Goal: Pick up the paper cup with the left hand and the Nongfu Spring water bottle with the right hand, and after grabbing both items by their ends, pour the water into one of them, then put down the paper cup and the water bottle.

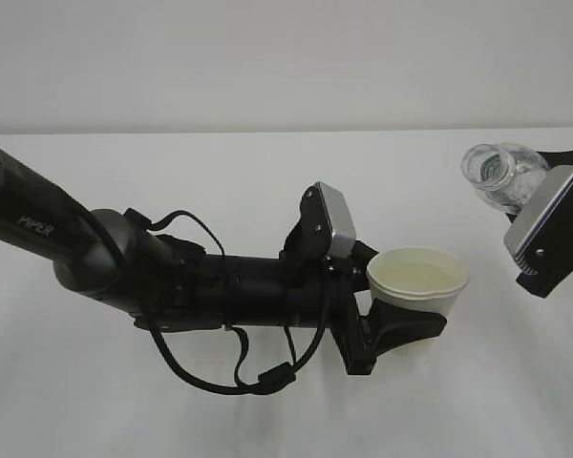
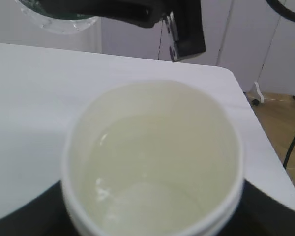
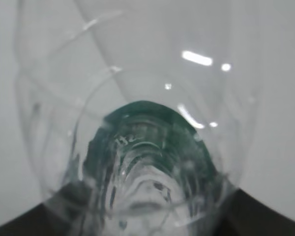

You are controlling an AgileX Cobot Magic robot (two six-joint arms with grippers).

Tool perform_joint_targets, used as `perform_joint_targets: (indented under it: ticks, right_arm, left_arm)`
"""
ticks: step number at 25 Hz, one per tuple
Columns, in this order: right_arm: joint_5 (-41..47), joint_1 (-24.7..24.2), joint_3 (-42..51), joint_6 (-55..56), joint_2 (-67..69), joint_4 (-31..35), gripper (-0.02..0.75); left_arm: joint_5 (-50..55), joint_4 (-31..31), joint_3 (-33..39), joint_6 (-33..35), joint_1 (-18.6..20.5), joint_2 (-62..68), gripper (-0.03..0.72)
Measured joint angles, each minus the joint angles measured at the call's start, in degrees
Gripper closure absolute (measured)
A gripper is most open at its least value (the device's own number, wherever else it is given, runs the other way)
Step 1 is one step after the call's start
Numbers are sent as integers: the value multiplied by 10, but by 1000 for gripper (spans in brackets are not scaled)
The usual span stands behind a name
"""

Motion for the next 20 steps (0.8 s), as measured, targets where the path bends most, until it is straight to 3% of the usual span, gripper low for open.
perform_joint_targets:
  ticks: [10,20]
  right_arm:
    - [-76,0,18,148,0,57,381]
    - [-83,0,20,334,0,96,381]
  left_arm:
    - [8,-23,0,6,2,-18,216]
    - [14,-24,0,6,22,-18,216]
